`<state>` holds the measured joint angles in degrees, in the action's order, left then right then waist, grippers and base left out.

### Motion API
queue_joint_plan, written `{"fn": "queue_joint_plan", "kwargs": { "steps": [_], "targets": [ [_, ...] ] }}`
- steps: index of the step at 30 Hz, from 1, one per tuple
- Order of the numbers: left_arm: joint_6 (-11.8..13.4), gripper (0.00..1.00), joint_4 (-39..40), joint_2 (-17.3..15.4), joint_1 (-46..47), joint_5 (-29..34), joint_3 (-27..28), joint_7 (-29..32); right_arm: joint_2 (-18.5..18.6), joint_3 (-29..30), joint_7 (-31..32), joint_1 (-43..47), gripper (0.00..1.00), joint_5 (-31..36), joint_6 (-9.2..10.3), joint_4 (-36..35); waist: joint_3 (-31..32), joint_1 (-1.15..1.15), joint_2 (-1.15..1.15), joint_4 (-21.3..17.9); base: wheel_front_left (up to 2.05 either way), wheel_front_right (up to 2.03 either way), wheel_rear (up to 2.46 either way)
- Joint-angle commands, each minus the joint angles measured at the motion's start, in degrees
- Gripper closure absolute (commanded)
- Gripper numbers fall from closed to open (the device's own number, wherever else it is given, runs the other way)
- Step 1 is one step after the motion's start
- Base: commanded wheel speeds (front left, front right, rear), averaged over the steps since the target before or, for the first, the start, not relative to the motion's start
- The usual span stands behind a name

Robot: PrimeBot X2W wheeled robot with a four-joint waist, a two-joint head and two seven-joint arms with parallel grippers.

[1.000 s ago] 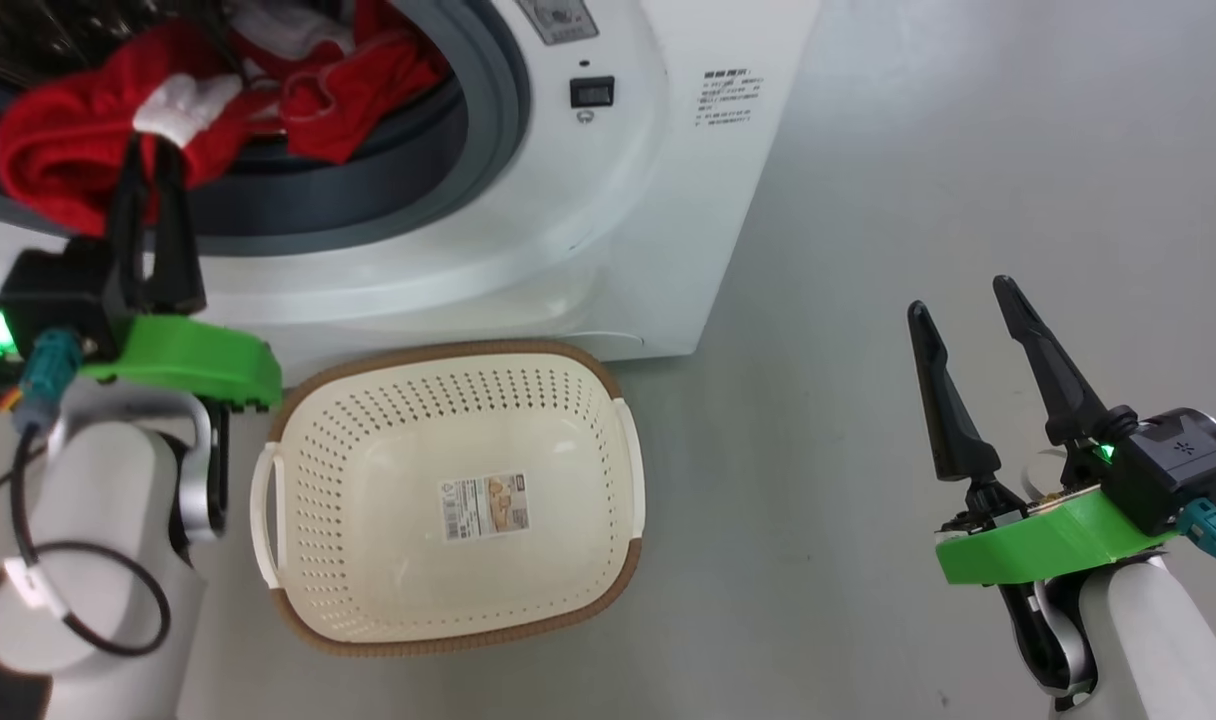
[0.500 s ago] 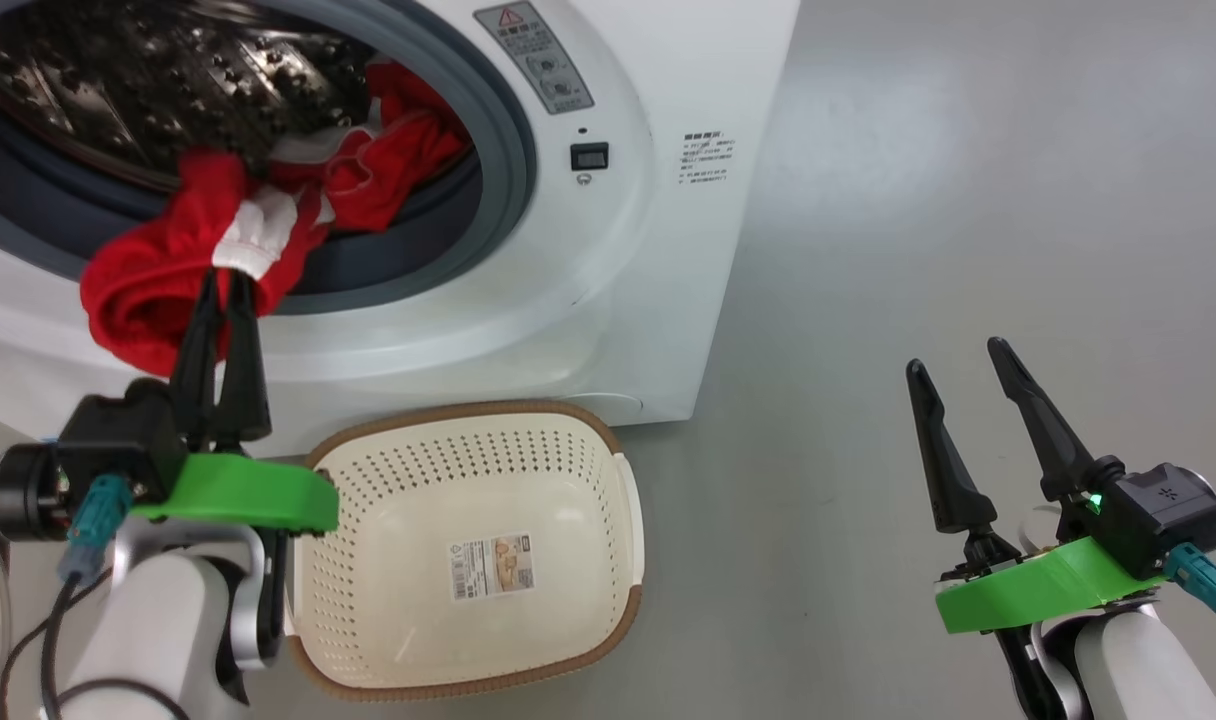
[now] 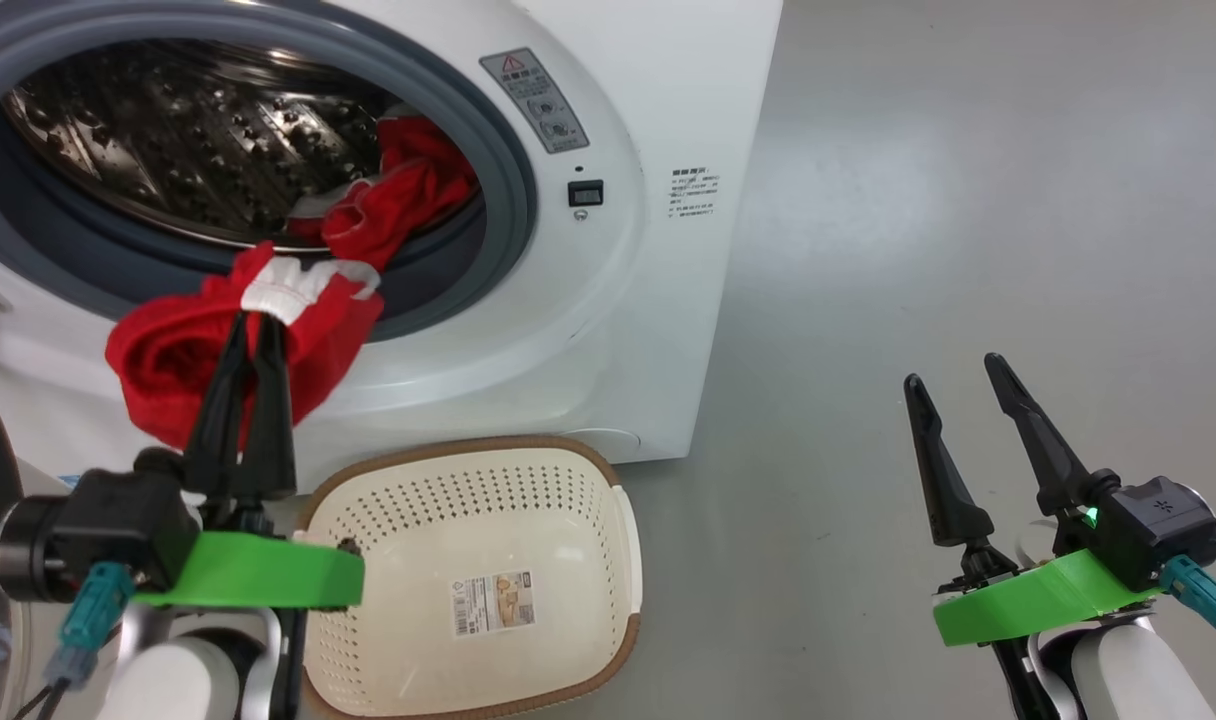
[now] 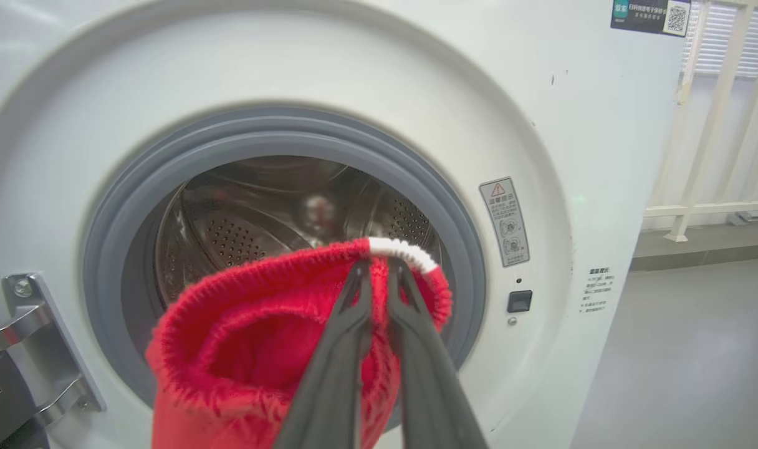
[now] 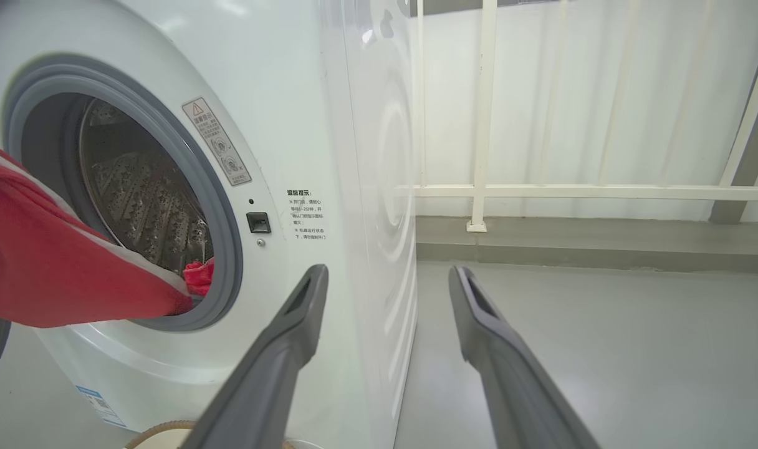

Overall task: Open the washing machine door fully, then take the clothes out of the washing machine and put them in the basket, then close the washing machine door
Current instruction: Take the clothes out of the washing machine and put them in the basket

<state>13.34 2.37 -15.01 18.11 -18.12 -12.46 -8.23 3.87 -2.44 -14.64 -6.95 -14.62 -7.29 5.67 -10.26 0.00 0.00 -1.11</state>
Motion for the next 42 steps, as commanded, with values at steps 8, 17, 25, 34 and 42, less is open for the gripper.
{"fn": "queue_joint_plan", "kwargs": {
  "steps": [8,17,25,34,42],
  "targets": [
    [0.77,1.0,3.91,-0.19,-2.66,-1.04,0.18,2.47,-0.06,-1.24,-0.36,-0.35,0.0,-0.42,-0.2,-1.87,-1.54,0.0,0.0,-0.75,0.0,0.0,0.0],
    [-0.92,1.0,-3.47,2.83,-1.87,-2.5,-3.17,2.14,-0.14,-1.63,-0.36,-1.43,0.0,-0.39,-0.2,-2.13,-4.38,0.0,0.0,-1.21,0.0,0.0,0.0],
    [-1.76,1.0,-17.93,5.07,2.16,-0.84,-6.43,-0.31,-0.08,-2.32,-0.36,-2.75,0.0,-0.35,-0.2,-2.76,-7.7,0.0,0.0,-1.78,0.0,0.0,0.0],
    [-4.47,1.0,-35.54,8.35,8.79,-3.24,-6.37,-3.81,-0.1,-3.25,-0.36,-4.31,0.0,-0.88,-0.2,-2.68,-11.61,0.0,0.0,-2.55,0.0,0.0,0.0],
    [-7.88,1.0,-52.32,10.32,15.7,-6.53,-5.71,-4.72,-0.07,-4.33,-0.36,-6.22,0.0,-1.16,-0.2,-2.91,-15.15,0.0,0.0,-4.32,0.0,0.0,0.0]
  ]
}}
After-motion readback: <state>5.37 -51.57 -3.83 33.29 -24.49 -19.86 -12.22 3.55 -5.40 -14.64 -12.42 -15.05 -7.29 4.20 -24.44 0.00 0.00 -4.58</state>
